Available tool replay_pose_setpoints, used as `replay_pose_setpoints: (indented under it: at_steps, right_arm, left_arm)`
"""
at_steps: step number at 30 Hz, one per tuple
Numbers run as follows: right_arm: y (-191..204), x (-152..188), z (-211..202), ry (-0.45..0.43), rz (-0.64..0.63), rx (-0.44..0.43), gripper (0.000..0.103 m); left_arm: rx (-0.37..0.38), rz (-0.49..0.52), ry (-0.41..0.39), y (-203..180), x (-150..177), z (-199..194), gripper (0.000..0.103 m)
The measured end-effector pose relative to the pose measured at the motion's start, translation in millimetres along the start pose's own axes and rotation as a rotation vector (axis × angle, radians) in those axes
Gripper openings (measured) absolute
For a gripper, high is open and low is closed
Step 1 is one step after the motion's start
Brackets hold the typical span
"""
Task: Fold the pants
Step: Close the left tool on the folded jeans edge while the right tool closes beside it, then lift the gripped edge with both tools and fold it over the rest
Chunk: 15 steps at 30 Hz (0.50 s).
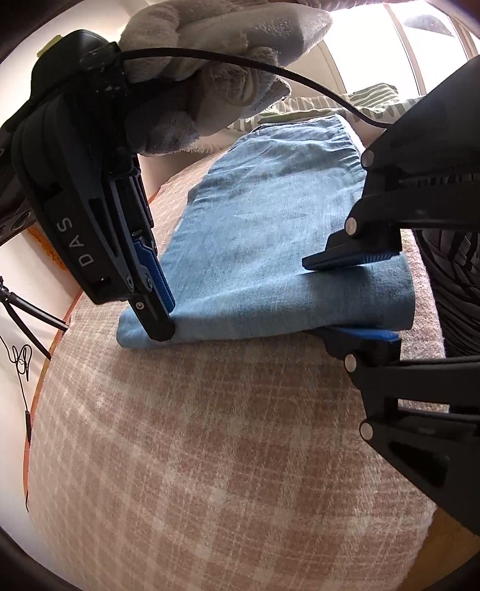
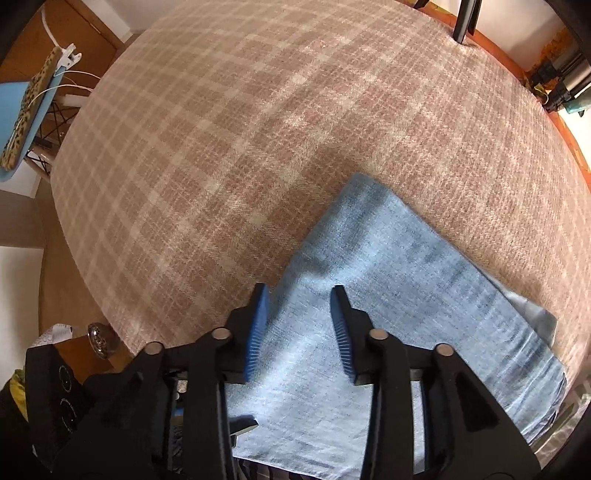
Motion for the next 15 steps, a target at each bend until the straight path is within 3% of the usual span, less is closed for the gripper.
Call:
replay_pose_setpoints:
  at_steps: [11, 15]
  right_arm:
    - [17, -11, 31, 0.077, 0.005, 0.094, 0.051]
    - [18, -7, 29, 0.061, 0.007, 0.09, 0.028]
  left_arm:
    - [-0.02, 0.076, -0.06, -25, -8, -9, 0.014]
    - [-0.024, 0.092, -0.065, -33, -10, -9, 0.013]
Point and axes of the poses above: each gripper's, at about its wrist camera, not at the fingertips, and z roughly the way its jaws point, y to its left, x to its underside, the point moved 8 cm from there along z, roughly the way its jaws point, and after that the axes turned 11 degrees about y, right-handed, at the moved point
